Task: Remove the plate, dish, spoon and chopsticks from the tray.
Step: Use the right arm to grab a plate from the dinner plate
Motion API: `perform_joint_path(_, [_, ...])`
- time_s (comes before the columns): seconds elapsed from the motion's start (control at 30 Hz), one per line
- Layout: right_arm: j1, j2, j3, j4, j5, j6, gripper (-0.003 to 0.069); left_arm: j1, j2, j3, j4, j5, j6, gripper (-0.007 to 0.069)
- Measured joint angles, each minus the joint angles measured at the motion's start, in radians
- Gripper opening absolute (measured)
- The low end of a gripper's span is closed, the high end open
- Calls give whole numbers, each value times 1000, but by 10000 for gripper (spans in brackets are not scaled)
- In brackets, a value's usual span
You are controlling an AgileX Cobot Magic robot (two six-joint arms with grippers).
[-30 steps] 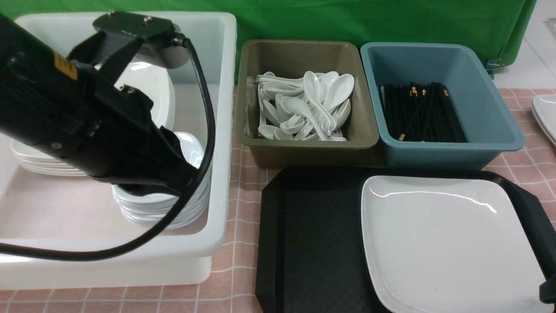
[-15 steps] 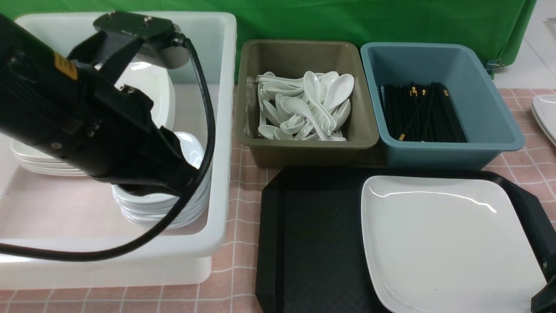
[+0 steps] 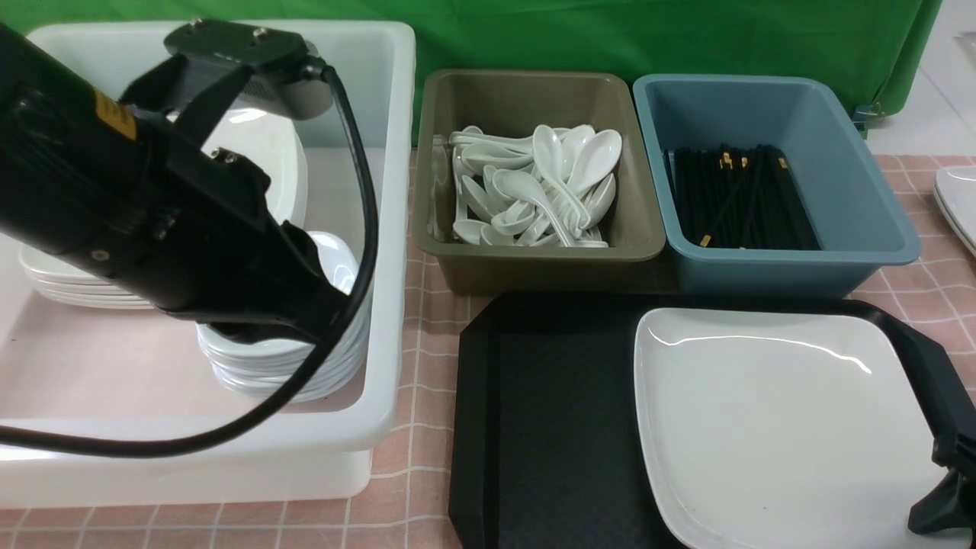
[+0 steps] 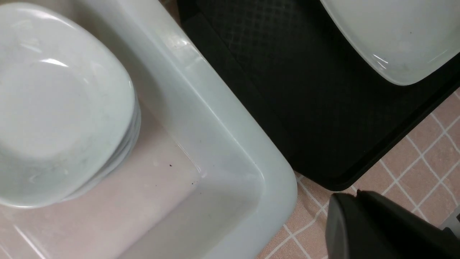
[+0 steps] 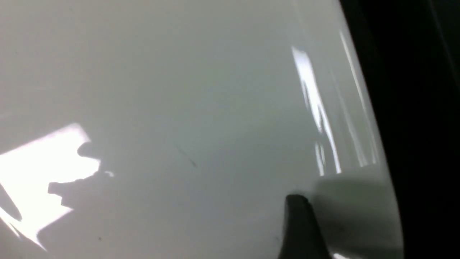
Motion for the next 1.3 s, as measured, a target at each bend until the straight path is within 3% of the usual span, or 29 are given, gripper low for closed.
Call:
perform_joint_path(0.13, [0,17,-8,4,3,0,427,0,0,0,0,0,0,0])
perform_joint_path(0.3, [0,34,-11,21,4,-5,251,0,0,0,-1,0,0,0])
perform_joint_path(0.6, [0,35,-44,33,82,-18,239,0,0,0,62,-1,0,0])
perform_joint_path(0.93, [0,-151,-180,27,284,-18,95,1,0,-105,131,16,-34,0])
perform_joint_path(1.3, [0,-343,-282,-24,384,-24,76,1,-1,-164,267,82,-59,0])
